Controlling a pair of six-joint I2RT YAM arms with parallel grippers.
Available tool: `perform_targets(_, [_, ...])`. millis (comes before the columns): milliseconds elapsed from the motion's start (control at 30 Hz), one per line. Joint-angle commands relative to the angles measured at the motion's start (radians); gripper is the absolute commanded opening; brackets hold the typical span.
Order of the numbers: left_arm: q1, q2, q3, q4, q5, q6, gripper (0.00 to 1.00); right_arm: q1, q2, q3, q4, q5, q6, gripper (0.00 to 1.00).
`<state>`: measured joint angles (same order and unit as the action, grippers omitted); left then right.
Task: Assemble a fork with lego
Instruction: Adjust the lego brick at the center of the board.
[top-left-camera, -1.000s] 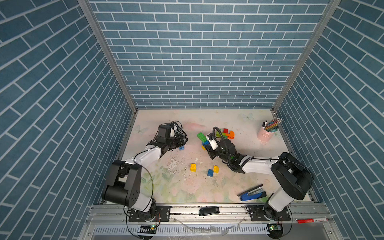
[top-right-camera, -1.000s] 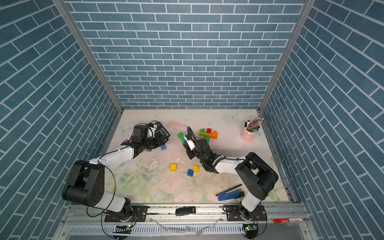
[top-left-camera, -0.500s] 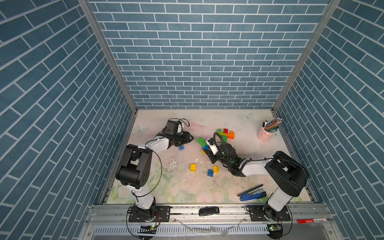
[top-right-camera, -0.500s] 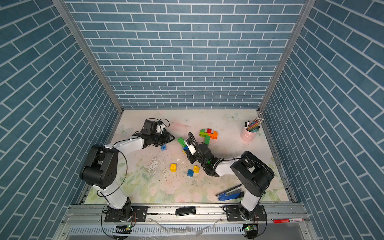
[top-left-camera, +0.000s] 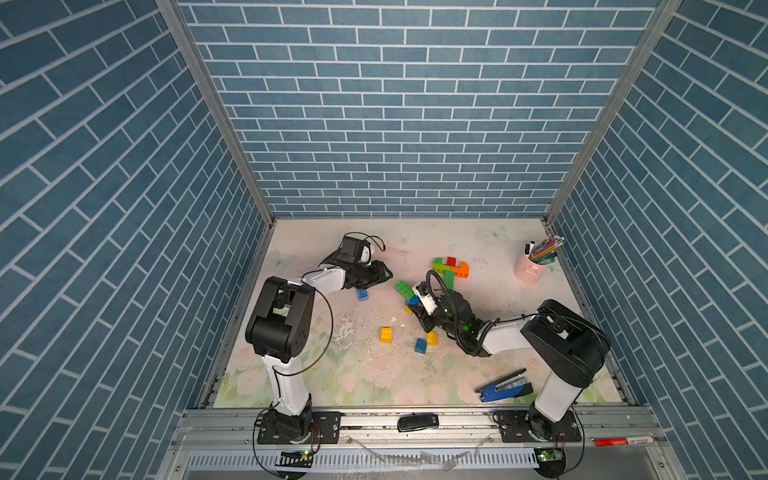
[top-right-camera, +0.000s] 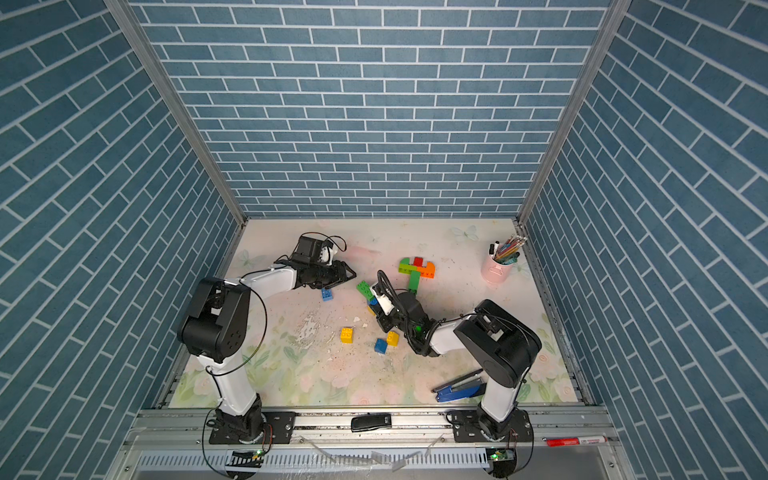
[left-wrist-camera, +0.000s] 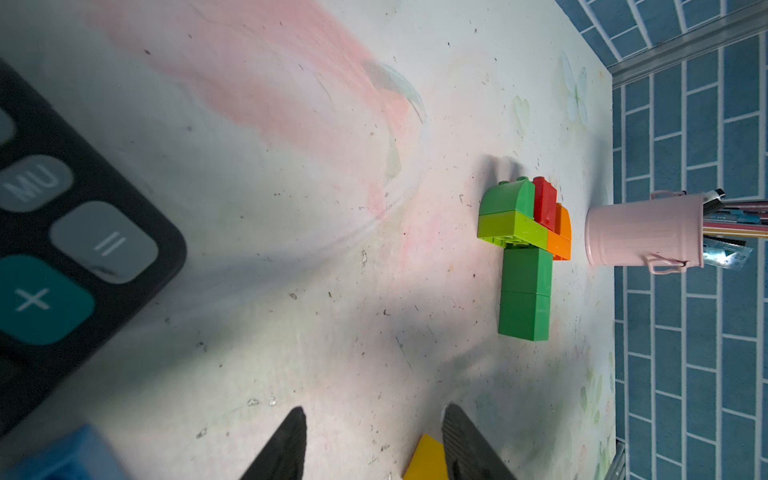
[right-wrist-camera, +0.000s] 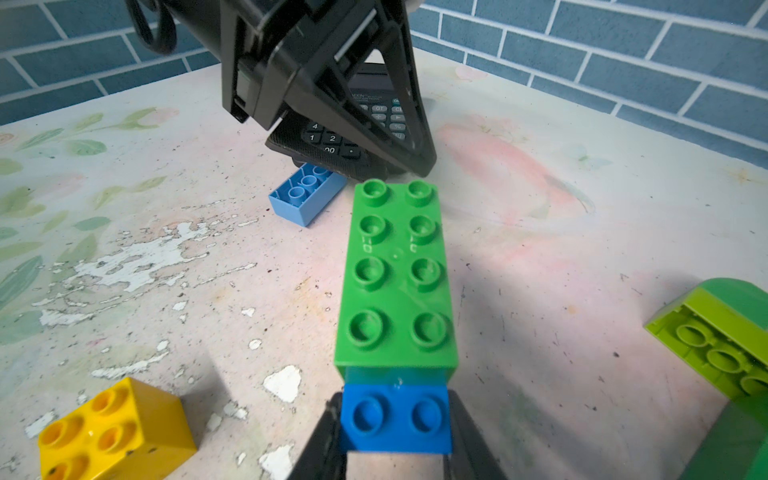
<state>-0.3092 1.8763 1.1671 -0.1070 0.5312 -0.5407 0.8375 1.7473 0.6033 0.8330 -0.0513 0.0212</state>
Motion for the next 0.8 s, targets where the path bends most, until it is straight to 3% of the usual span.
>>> perform_targets(0, [-0.017, 0.018, 0.025, -0.024, 0.023, 0.018, 0.55, 0.003, -0.005, -0.022, 0.031, -0.012, -0.009, 0.41])
perform_targets(133, [-0.028, 0.027, 0.025, -0.025, 0.027, 0.02, 0.56, 0.002, -0.027, -0.016, 0.012, -0.015, -0.009, 0.77])
perform_targets(167, [-0.029, 0.026, 0.024, -0.021, 0.027, 0.019, 0.56, 0.004, -0.033, -0.017, 0.008, -0.012, -0.01, 0.8])
perform_targets(767, [-0.036, -0.001, 0.011, -0.002, 0.071, 0.018, 0.56, 0.003, -0.245, -0.022, -0.142, 0.132, -0.015, 0.83])
